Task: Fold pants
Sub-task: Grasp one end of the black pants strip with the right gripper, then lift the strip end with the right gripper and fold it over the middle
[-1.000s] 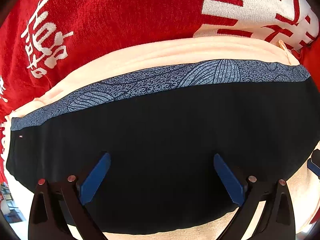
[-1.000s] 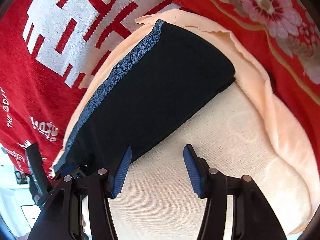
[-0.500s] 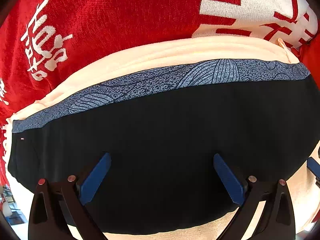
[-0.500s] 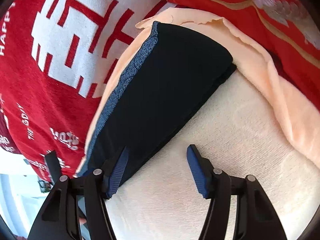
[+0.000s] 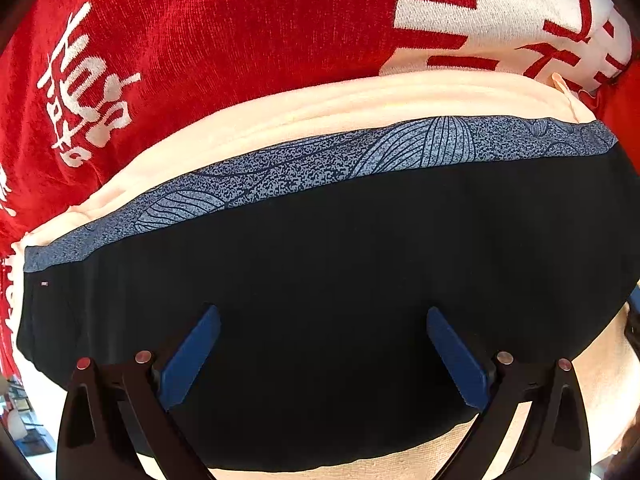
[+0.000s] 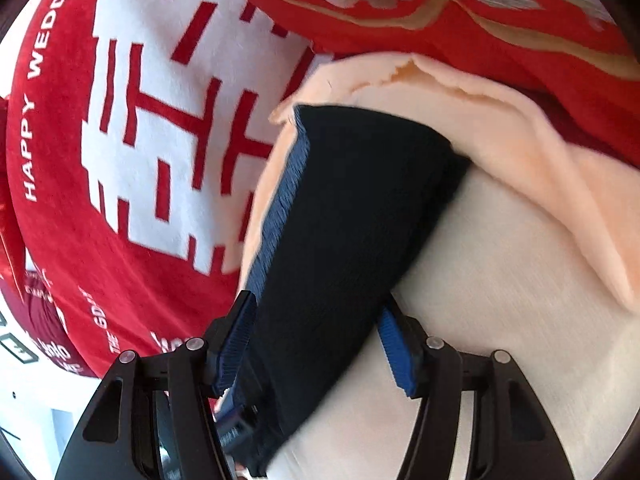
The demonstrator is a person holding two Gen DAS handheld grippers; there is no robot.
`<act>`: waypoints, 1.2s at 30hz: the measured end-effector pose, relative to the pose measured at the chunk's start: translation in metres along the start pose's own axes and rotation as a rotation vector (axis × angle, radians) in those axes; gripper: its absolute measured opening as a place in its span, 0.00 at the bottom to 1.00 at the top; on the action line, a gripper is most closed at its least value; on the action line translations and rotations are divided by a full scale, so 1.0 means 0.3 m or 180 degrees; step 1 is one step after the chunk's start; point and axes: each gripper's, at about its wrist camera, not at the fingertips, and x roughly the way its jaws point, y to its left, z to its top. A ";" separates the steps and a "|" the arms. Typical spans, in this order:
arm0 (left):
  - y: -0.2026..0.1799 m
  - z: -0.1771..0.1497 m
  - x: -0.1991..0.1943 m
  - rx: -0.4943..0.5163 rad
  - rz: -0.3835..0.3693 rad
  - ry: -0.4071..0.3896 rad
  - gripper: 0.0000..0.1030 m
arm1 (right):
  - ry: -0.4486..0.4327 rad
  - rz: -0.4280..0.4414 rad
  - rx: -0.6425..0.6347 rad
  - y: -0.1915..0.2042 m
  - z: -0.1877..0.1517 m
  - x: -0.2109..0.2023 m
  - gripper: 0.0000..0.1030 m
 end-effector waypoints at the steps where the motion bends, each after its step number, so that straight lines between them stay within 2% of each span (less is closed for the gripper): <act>1: -0.001 -0.001 0.001 0.0005 -0.0005 -0.0003 1.00 | -0.0035 0.0060 0.0039 0.006 0.010 0.013 0.64; 3: 0.002 0.010 -0.002 0.0023 -0.0028 0.0040 1.00 | 0.0011 0.0127 0.0121 0.016 0.027 0.032 0.64; 4: 0.002 0.012 -0.005 0.0020 -0.0029 0.0058 1.00 | 0.0056 0.0129 0.0171 0.018 0.034 0.042 0.56; 5: 0.003 0.020 -0.018 0.0009 -0.0041 0.0068 0.90 | 0.0142 0.0059 0.0216 0.018 0.042 0.052 0.46; 6: 0.002 0.028 -0.039 -0.0006 -0.0120 0.0060 0.72 | 0.0175 0.0060 0.0244 0.014 0.047 0.051 0.19; 7: 0.000 0.035 -0.054 -0.0003 -0.0202 0.0073 0.69 | 0.0186 0.0099 0.0255 0.012 0.049 0.043 0.14; 10: -0.024 0.051 -0.110 0.0021 -0.0347 -0.0022 0.68 | 0.0237 0.0077 -0.0042 0.077 0.045 0.013 0.14; 12: -0.053 0.056 -0.113 0.0063 -0.0323 -0.0084 0.68 | 0.0238 0.0078 -0.0243 0.129 0.036 0.003 0.14; 15: -0.092 0.048 -0.029 -0.0024 -0.0330 0.0066 0.69 | 0.0261 -0.0085 -0.0744 0.240 0.013 -0.002 0.14; 16: -0.100 0.041 -0.033 -0.0054 -0.0299 -0.0085 0.69 | 0.0277 -0.0163 -0.0945 0.277 -0.002 0.002 0.14; 17: -0.113 0.037 -0.037 -0.0002 -0.0239 -0.0155 0.69 | 0.0259 -0.0255 -0.1240 0.335 -0.025 0.000 0.14; 18: -0.131 0.036 -0.045 0.0124 -0.0160 -0.0217 0.69 | 0.0265 -0.0278 -0.1367 0.368 -0.034 0.002 0.14; 20: -0.136 0.040 -0.046 0.0205 -0.0165 -0.0238 0.69 | 0.0275 -0.0324 -0.1604 0.436 -0.062 0.010 0.14; 23: -0.119 0.055 -0.040 0.0149 -0.0301 -0.0197 0.69 | 0.0292 -0.0382 -0.1826 0.508 -0.103 0.027 0.14; 27: -0.115 0.052 -0.043 0.0217 -0.0340 -0.0268 0.75 | 0.0349 -0.0527 -0.2182 0.611 -0.181 0.057 0.14; 30: -0.047 0.062 -0.053 0.0075 -0.0508 -0.0164 0.76 | 0.0374 -0.0620 -0.2395 0.664 -0.244 0.072 0.14; 33: 0.078 0.047 -0.096 -0.0105 -0.0534 -0.0208 0.76 | 0.0393 -0.0772 -0.2657 0.724 -0.322 0.103 0.14; 36: 0.222 0.027 -0.123 -0.0127 -0.0482 -0.0241 0.76 | 0.0438 -0.0907 -0.2899 0.774 -0.417 0.153 0.14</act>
